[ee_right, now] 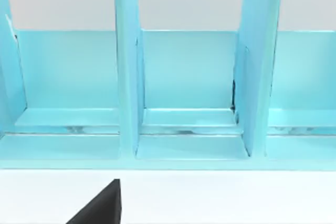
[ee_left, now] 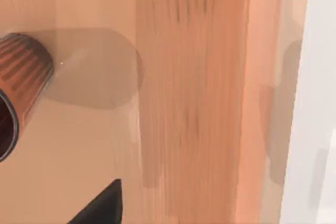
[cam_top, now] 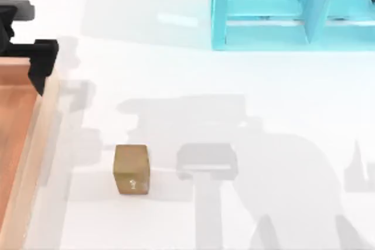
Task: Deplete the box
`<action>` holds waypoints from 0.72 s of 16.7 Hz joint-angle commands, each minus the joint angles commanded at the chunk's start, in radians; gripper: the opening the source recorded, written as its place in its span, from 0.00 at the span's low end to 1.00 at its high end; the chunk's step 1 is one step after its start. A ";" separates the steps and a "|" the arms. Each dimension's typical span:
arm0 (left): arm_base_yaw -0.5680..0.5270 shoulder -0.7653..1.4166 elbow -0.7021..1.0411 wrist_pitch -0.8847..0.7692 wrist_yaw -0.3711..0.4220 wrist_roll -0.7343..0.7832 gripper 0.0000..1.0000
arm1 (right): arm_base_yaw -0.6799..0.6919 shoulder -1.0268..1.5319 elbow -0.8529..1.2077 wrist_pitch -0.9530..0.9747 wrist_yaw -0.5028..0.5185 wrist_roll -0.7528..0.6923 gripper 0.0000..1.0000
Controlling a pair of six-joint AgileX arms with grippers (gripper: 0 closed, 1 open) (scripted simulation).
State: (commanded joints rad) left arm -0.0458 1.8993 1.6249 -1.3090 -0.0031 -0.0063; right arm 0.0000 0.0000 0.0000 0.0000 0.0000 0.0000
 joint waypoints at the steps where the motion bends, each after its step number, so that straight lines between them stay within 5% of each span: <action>1: 0.063 0.005 0.022 -0.013 0.000 0.066 1.00 | 0.000 0.000 0.000 0.000 0.000 0.000 1.00; 5: 0.228 0.017 0.079 -0.048 -0.001 0.234 1.00 | 0.000 0.000 0.000 0.000 0.000 0.000 1.00; 12: 0.249 0.022 0.078 -0.037 -0.002 0.257 1.00 | 0.000 0.000 0.000 0.000 0.000 0.000 1.00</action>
State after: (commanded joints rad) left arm 0.2030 1.9216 1.7029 -1.3455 -0.0047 0.2508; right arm 0.0000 0.0000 0.0000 0.0000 0.0000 0.0000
